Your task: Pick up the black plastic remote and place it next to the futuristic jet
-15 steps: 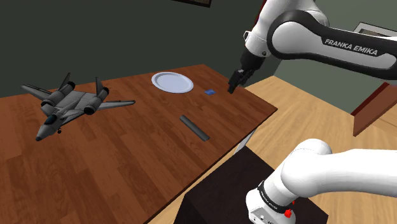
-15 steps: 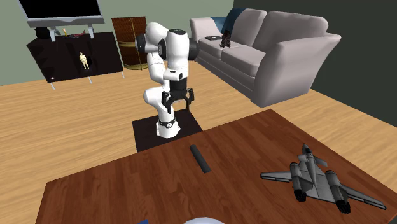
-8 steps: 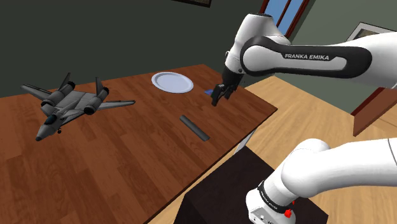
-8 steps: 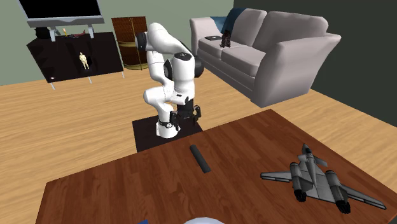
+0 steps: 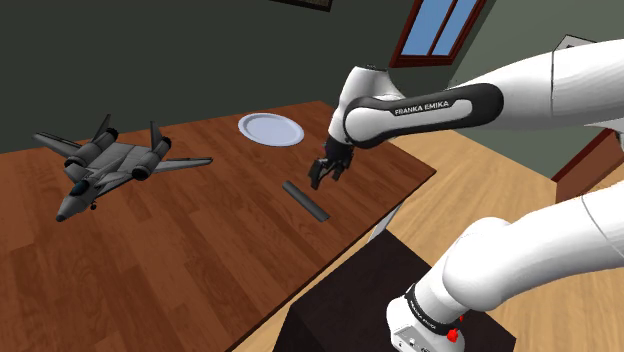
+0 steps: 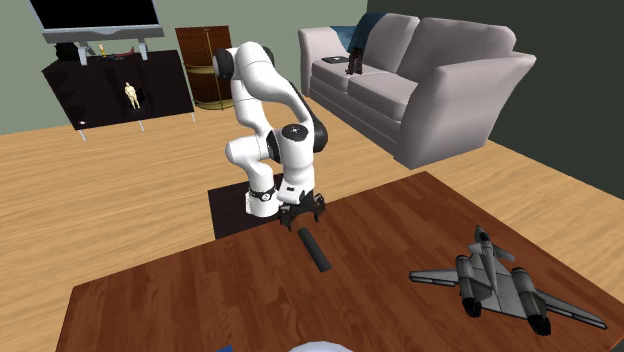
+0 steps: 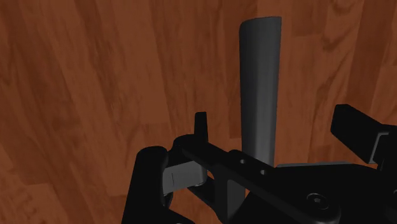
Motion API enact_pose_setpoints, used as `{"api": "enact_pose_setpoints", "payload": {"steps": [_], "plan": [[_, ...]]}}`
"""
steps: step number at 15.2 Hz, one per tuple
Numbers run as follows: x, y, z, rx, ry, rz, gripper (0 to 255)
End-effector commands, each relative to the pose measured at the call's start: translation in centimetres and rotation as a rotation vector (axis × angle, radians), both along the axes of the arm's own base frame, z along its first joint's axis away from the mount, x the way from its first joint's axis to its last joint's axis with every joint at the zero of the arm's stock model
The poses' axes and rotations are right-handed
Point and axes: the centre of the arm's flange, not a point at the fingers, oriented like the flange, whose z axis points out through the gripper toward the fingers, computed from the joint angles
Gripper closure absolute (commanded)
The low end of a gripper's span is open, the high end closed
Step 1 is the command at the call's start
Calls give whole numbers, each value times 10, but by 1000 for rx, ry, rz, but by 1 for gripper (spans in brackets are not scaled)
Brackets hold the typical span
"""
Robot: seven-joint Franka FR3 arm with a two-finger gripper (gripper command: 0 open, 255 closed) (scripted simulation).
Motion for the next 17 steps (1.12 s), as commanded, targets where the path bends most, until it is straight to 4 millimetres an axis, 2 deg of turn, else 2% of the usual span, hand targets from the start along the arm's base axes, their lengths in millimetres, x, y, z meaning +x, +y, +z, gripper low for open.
{"api": "enact_pose_setpoints", "payload": {"steps": [1,3,10,17], "plan": [[11,7,-24,21,16,-17,0],[18,12,-44,39,30,-30,0],[18,15,-81,39,30,-30,0],[18,15,-84,39,30,-30,0]]}}
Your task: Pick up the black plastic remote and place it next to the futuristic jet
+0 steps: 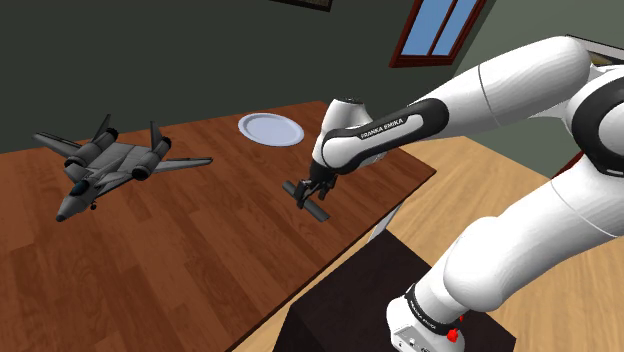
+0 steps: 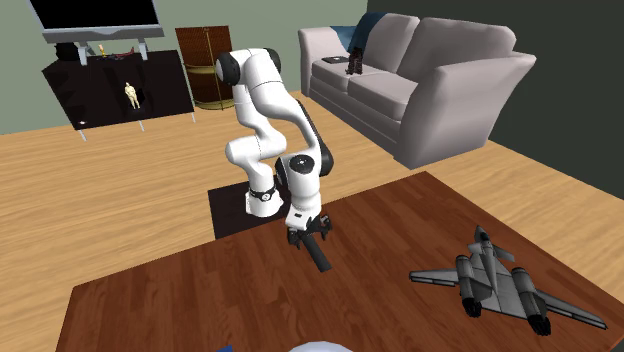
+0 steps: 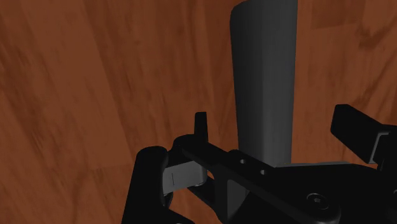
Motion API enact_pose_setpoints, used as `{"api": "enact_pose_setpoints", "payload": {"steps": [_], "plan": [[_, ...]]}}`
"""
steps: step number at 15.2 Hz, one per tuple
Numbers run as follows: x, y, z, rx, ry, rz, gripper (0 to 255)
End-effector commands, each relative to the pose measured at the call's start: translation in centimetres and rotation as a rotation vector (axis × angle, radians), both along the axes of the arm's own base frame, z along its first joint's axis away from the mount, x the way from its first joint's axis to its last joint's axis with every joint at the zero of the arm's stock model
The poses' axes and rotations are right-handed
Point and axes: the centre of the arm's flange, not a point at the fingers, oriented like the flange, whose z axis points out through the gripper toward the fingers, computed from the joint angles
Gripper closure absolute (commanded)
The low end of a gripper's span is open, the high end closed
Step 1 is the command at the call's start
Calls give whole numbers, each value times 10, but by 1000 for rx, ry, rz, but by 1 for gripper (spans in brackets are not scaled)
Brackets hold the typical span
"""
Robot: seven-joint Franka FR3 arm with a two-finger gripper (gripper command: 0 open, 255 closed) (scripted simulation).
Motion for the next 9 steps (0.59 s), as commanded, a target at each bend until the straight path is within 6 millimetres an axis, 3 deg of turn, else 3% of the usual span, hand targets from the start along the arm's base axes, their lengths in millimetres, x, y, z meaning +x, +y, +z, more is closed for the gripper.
{"api": "enact_pose_setpoints", "payload": {"steps": [1,2,9], "plan": [[0,0,0,0,0,0,0],[0,0,0,0,0,0,255],[-1,1,0,0,0,0,255]]}}
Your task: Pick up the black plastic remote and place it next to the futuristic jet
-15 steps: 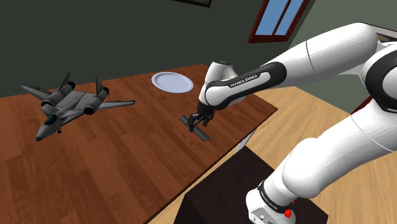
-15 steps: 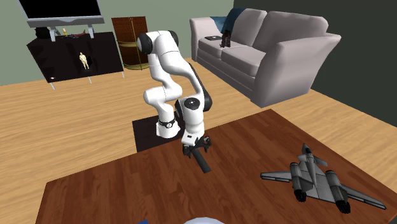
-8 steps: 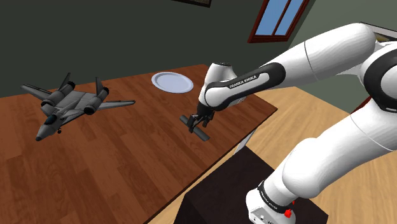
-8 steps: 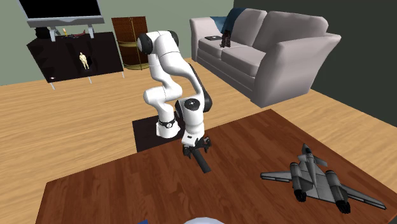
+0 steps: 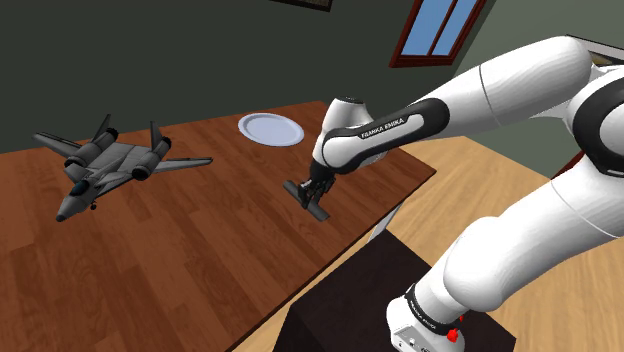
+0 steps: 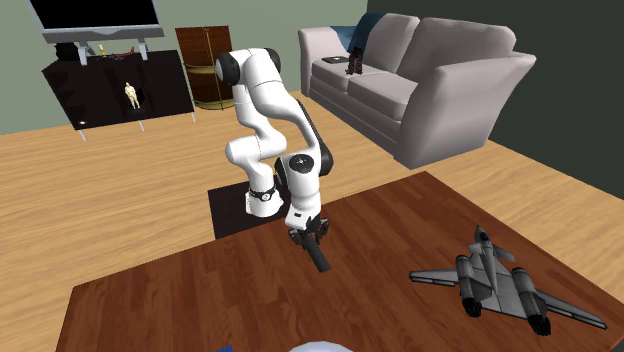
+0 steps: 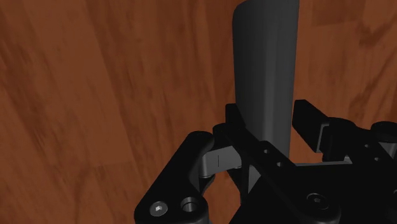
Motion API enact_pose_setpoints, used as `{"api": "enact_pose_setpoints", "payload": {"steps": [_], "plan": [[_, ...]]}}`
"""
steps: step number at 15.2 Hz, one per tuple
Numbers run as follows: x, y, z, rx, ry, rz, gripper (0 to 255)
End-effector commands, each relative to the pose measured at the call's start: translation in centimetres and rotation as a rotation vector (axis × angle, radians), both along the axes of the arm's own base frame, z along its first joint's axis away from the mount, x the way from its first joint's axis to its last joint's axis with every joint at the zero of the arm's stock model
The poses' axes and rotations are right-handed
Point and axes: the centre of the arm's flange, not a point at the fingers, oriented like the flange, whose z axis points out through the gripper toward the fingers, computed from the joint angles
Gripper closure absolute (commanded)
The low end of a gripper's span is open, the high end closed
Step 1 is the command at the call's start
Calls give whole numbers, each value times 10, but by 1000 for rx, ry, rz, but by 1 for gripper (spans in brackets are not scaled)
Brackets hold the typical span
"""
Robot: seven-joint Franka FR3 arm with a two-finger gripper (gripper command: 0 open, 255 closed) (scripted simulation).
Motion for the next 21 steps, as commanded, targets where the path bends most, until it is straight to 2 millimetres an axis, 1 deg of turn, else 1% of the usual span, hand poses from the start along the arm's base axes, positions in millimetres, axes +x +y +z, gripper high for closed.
{"api": "enact_pose_setpoints", "payload": {"steps": [1,2,21], "plan": [[-1,1,-2,0,6,3,255],[0,1,-2,0,6,3,255],[0,1,99,0,6,3,255]]}}
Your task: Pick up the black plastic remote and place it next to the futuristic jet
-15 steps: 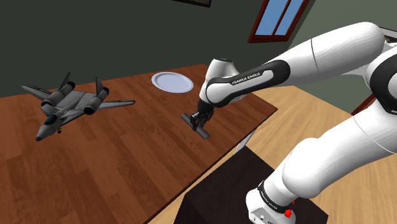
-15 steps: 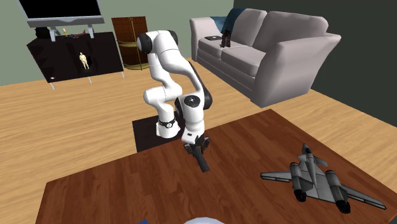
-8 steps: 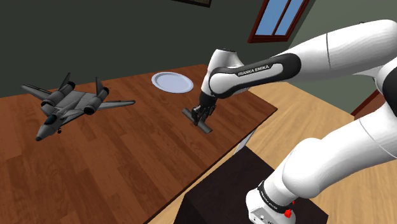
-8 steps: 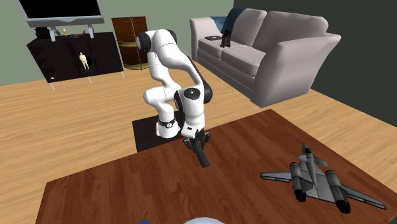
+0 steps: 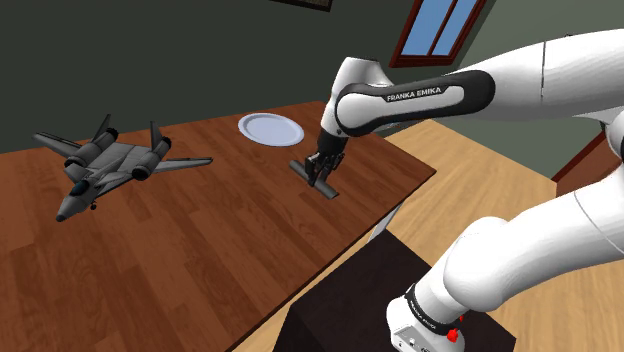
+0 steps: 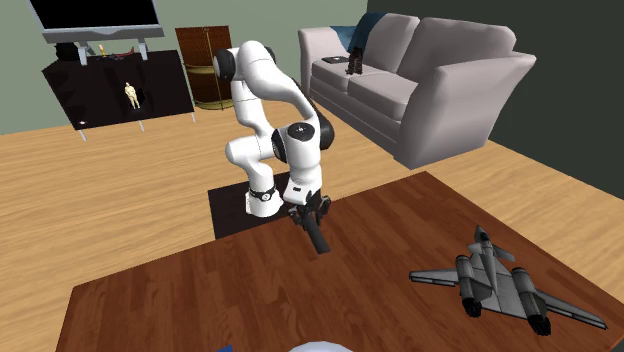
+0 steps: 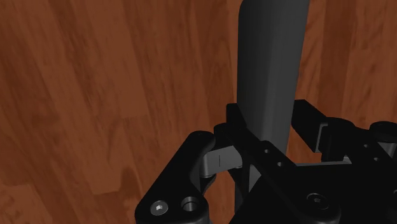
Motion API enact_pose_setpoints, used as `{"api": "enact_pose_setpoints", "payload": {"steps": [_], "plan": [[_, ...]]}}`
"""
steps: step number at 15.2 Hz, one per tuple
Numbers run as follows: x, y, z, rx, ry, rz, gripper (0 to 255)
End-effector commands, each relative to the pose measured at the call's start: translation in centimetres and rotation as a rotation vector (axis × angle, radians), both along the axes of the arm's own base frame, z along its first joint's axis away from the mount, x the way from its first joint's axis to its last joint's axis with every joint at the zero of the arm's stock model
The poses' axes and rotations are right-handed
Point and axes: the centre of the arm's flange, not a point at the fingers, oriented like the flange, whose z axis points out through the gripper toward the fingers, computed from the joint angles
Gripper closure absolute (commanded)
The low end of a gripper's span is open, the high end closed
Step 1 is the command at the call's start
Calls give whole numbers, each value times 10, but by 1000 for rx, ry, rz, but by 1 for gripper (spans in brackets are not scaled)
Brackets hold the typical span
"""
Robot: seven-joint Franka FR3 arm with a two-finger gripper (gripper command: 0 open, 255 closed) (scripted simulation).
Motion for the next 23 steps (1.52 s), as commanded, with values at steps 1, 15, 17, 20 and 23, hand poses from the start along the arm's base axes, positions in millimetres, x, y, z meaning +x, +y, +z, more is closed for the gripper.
{"api": "enact_pose_setpoints", "payload": {"steps": [1,15,17,20,23], "plan": [[-1,0,9,0,0,0,255],[-1,0,83,0,0,0,255],[-1,0,94,0,0,0,255],[-1,0,110,0,0,0,255],[10,8,117,0,0,0,255]]}}
